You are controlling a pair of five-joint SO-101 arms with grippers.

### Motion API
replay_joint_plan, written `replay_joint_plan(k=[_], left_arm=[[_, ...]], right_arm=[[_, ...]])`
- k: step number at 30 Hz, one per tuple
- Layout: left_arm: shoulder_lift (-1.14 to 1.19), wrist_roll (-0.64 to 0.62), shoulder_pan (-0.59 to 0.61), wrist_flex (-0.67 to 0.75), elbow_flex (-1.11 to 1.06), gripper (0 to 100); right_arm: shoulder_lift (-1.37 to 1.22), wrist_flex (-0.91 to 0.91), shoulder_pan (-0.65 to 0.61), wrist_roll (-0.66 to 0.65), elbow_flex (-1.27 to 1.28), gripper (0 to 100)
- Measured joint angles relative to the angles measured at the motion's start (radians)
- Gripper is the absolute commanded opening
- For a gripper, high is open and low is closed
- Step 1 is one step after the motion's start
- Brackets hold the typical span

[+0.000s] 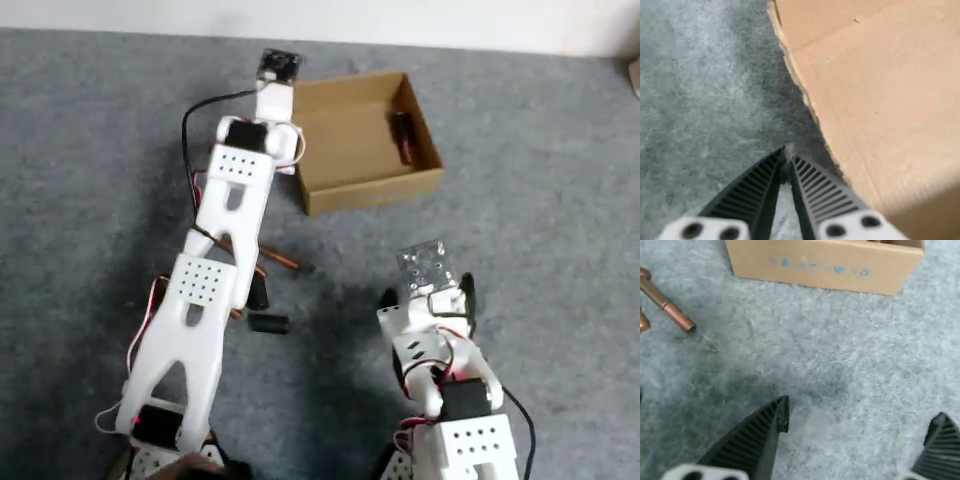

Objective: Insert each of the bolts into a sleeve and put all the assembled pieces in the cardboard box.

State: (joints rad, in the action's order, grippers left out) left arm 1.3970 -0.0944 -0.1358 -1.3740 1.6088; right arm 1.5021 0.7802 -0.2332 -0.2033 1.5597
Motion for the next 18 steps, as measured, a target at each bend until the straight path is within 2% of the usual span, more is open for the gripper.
replay_joint_plan(k=[3, 7, 18], left_arm=[[0.000, 0.084, -0.003, 0.005, 0.000, 1], [0.000, 0.166, -0.003, 0.084, 0.000, 1], [0.015, 0.187, -0.003, 0.155, 0.000, 1]], right_arm=[[0.000, 0.000, -0.003, 0.000, 0.000, 38.8], [0.000, 0.000, -0.003, 0.000, 0.000, 38.8], [0.000, 0.000, -0.031, 0.000, 0.025, 38.8]])
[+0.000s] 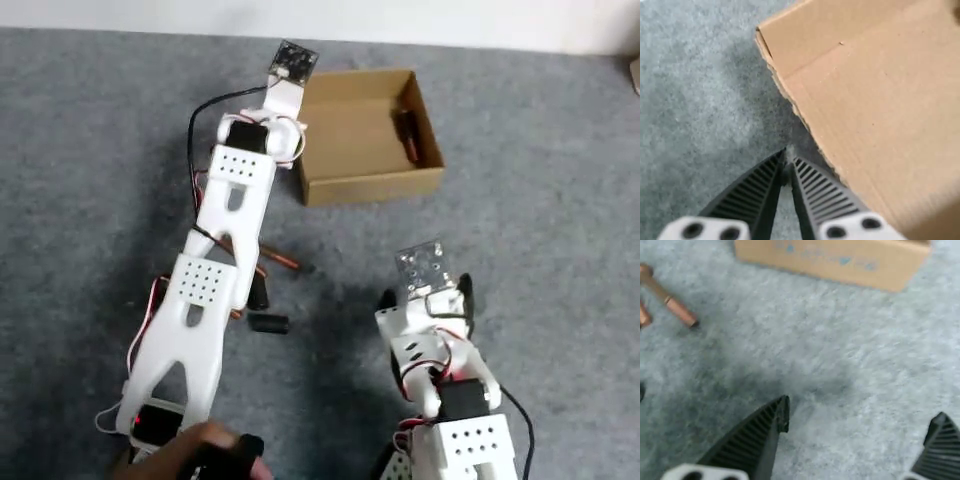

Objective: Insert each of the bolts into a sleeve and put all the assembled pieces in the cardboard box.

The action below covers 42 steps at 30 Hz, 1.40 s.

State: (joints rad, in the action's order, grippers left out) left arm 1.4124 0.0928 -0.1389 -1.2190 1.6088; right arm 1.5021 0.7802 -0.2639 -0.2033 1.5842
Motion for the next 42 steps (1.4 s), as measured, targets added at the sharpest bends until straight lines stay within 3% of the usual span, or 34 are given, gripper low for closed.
replay_joint_plan(k=[15, 19, 24, 26, 34, 42], left_arm=[[0.069, -0.005, 0.032, 0.078, 0.008, 1], [0.020, 0.000, 0.121, -0.015, 0.008, 1], [-0.184, -0.003, 0.238, -0.433, 0.008, 1], [-0.262, 0.002, 0.264, -0.531, 0.008, 1], [-0.494, -0.002, 0.391, -0.563, -0.091, 1], [-1.083, -0.002, 0.361, -0.566, -0.559, 1]], right_arm=[[0.000, 0.000, -0.011, 0.000, 0.006, 38.8], [0.000, 0.000, -0.011, 0.000, 0.006, 38.8], [0.000, 0.000, -0.011, 0.000, 0.006, 38.8], [0.000, 0.000, -0.011, 0.000, 0.006, 38.8], [0.000, -0.003, -0.011, 0.000, 0.011, 38.8], [0.000, -0.089, -0.011, 0.000, 0.052, 38.8]])
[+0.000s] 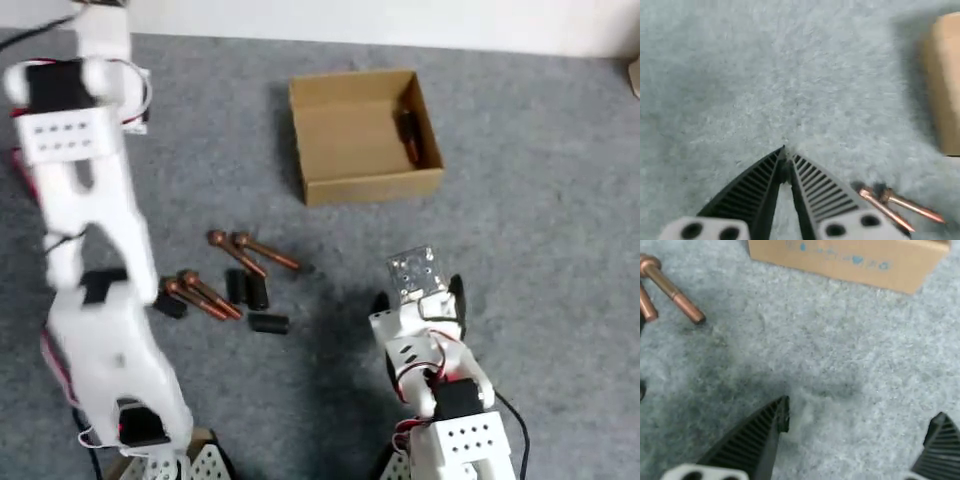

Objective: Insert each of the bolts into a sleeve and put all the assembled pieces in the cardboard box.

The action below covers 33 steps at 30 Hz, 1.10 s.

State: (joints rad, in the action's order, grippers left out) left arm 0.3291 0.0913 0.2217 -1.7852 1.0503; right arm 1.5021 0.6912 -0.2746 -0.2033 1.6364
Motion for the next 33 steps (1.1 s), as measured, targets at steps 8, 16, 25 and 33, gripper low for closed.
replay_joint_plan(k=[8, 16, 25, 33], left_arm=[[-0.733, 0.005, -0.086, 0.043, -0.795, 1], [-1.306, 0.080, -0.087, 0.488, -1.717, 1], [-1.545, 0.091, -0.120, 0.859, -2.248, 1], [-1.217, 0.012, -0.130, 1.080, -2.257, 1]], right_arm=[[0.000, -0.003, 0.000, 0.000, 0.000, 38.8], [0.000, -0.003, 0.000, 0.000, 0.003, 38.8], [0.000, -0.002, -0.074, 0.000, 0.003, 38.8], [-0.002, 0.000, -0.080, 0.000, 0.003, 38.8]])
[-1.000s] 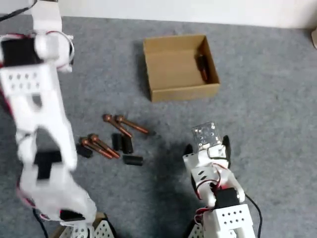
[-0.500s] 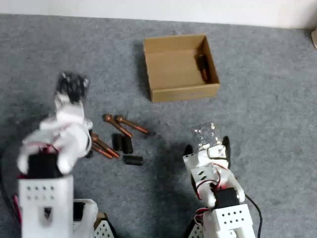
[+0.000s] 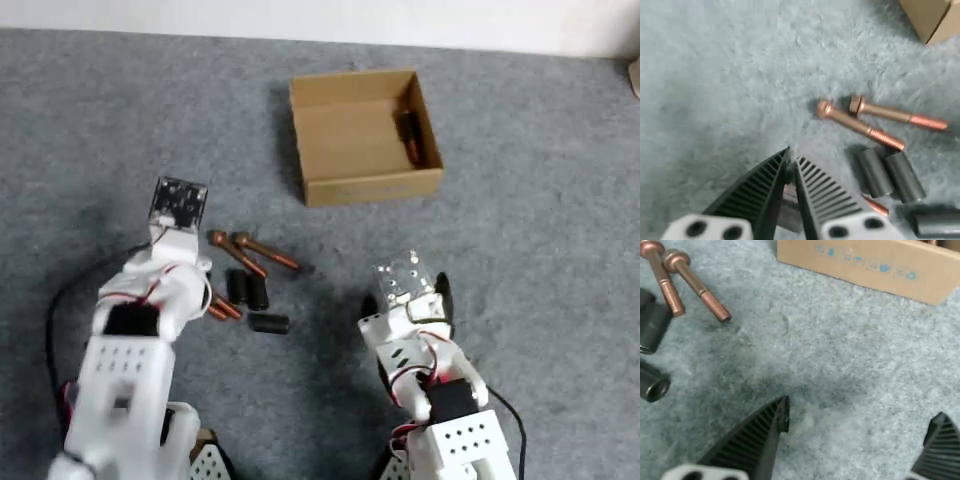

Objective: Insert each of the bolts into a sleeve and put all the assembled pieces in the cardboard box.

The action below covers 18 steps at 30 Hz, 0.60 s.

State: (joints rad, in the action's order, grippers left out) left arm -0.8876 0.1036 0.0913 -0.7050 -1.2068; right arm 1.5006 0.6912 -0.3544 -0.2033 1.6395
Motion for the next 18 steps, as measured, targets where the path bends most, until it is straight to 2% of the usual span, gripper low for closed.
replay_joint_plan(k=[4, 8, 13, 18], left_arm=[[0.253, -0.005, 0.000, 0.032, 0.086, 1], [0.388, -0.005, 0.000, 0.031, 0.146, 1], [0.379, -0.005, 0.003, 0.031, 0.152, 1], [0.284, -0.044, 0.075, 0.031, 0.123, 1]], right_arm=[[0.000, 0.072, -0.061, 0.000, 0.000, 38.8], [0.000, 0.184, -0.250, 0.000, -0.028, 38.0], [-0.069, 0.255, -0.465, -0.003, -0.158, 33.0], [-0.327, 0.230, -0.489, -0.087, -0.342, 32.7]])
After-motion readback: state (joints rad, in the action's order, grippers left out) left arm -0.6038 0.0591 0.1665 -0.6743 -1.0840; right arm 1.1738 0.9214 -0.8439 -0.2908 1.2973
